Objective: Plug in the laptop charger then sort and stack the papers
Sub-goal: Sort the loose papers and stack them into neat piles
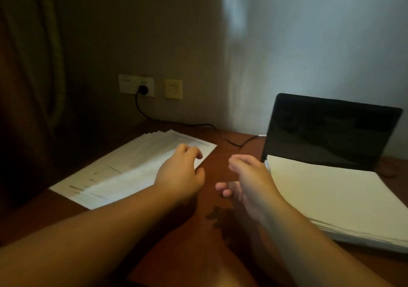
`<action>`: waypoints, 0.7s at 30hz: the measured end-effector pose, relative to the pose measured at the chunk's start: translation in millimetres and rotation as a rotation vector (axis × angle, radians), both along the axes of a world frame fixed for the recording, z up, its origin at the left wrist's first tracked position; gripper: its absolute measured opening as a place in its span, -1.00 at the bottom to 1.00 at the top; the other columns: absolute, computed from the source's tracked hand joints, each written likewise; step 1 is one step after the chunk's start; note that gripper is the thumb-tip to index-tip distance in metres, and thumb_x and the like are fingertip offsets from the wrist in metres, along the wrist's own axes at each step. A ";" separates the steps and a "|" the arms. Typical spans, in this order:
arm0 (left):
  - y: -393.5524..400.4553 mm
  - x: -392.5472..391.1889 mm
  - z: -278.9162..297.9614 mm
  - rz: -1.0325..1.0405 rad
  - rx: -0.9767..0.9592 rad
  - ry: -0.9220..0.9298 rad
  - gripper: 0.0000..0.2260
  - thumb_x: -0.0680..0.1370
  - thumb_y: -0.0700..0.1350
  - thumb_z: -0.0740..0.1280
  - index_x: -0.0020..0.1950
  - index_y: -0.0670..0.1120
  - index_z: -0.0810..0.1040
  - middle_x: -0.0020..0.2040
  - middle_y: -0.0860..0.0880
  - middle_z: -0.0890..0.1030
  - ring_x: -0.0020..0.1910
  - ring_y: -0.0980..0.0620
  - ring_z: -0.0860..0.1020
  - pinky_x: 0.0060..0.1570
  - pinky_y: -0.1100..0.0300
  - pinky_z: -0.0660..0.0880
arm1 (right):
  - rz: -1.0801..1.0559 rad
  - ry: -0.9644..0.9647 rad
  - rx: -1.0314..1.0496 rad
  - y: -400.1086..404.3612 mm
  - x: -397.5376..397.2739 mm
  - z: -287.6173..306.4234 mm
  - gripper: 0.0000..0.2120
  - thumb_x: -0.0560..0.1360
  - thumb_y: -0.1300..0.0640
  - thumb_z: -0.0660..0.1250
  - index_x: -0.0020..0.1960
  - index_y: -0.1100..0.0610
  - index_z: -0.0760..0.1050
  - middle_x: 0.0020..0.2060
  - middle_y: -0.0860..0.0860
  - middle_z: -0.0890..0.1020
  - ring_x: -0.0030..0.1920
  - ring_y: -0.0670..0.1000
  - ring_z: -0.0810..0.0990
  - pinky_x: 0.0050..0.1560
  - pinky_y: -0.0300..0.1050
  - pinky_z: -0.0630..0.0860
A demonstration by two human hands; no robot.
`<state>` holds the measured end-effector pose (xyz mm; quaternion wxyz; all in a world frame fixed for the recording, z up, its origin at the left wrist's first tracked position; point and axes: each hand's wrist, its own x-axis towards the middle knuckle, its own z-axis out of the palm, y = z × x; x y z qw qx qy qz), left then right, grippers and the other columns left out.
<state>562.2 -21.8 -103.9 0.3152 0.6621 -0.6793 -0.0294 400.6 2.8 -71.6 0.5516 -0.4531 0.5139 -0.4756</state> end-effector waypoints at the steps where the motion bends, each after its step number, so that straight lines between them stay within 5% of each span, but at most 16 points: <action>1: -2.3 6.5 0.7 0.032 0.009 -0.006 -0.70 0.59 0.04 0.31 0.32 0.08 0.42 0.38 0.04 0.36 -0.16 0.08 0.54 -0.22 0.28 0.45 | 0.017 0.013 0.006 -4.5 8.4 -0.6 -0.78 0.62 0.08 0.27 0.26 -0.02 0.43 0.04 -0.01 0.53 -0.30 0.11 0.70 -0.40 -0.17 0.56; 6: -13.9 33.2 0.1 0.138 0.019 -0.023 -0.60 0.58 0.03 0.34 0.39 0.06 0.36 0.39 -0.02 0.29 -0.11 0.07 0.52 -0.23 0.32 0.44 | 0.049 0.073 0.046 -23.4 40.8 -7.5 -0.63 0.60 0.07 0.31 0.37 -0.11 0.35 -0.04 0.00 0.49 -0.19 0.15 0.73 -0.32 -0.13 0.61; 9: -21.2 42.6 -4.3 0.179 0.004 -0.036 -0.57 0.56 0.06 0.35 0.40 0.08 0.35 0.37 -0.01 0.29 -0.14 0.09 0.50 -0.25 0.33 0.49 | 0.040 0.124 0.016 -31.9 50.2 -12.5 -0.57 0.60 0.06 0.31 0.41 -0.17 0.31 0.08 -0.01 0.42 -0.25 0.09 0.73 -0.38 -0.20 0.56; 14: -27.1 48.6 -8.9 0.167 0.041 -0.066 -0.57 0.56 0.10 0.33 0.40 0.10 0.34 0.36 0.01 0.30 -0.06 0.09 0.48 -0.25 0.33 0.40 | 0.062 0.172 -0.031 -41.5 58.4 -24.4 -0.52 0.60 0.06 0.30 0.45 -0.20 0.26 0.01 -0.11 0.41 -0.29 0.06 0.72 -0.36 -0.22 0.54; 17: -29.7 49.3 -10.8 0.127 0.072 -0.198 -0.58 0.55 0.20 0.27 0.39 0.12 0.38 0.35 0.01 0.37 0.16 0.04 0.46 -0.01 0.21 0.48 | 0.048 0.240 -0.101 -45.4 61.1 -34.4 -0.61 0.58 0.08 0.31 0.37 -0.12 0.36 0.11 -0.10 0.49 -0.36 0.02 0.67 -0.37 -0.16 0.52; 19: -32.2 46.9 -14.2 0.112 0.160 -0.359 -0.51 0.53 0.32 0.20 0.39 0.13 0.41 0.38 -0.01 0.40 0.34 -0.04 0.37 0.25 -0.01 0.42 | 0.014 0.347 -0.187 -47.8 61.0 -44.0 -0.71 0.55 0.08 0.33 0.25 -0.09 0.44 -0.03 -0.07 0.58 -0.30 -0.02 0.64 -0.30 -0.09 0.55; 21: -33.5 43.8 -15.9 0.125 0.284 -0.447 -0.45 0.50 0.40 0.16 0.38 0.13 0.43 0.37 -0.03 0.43 0.35 -0.09 0.38 0.30 -0.12 0.38 | -0.006 0.434 -0.248 -49.9 59.4 -52.9 -0.76 0.54 0.06 0.35 0.17 -0.13 0.46 -0.08 -0.10 0.59 -0.18 -0.03 0.63 -0.16 -0.01 0.61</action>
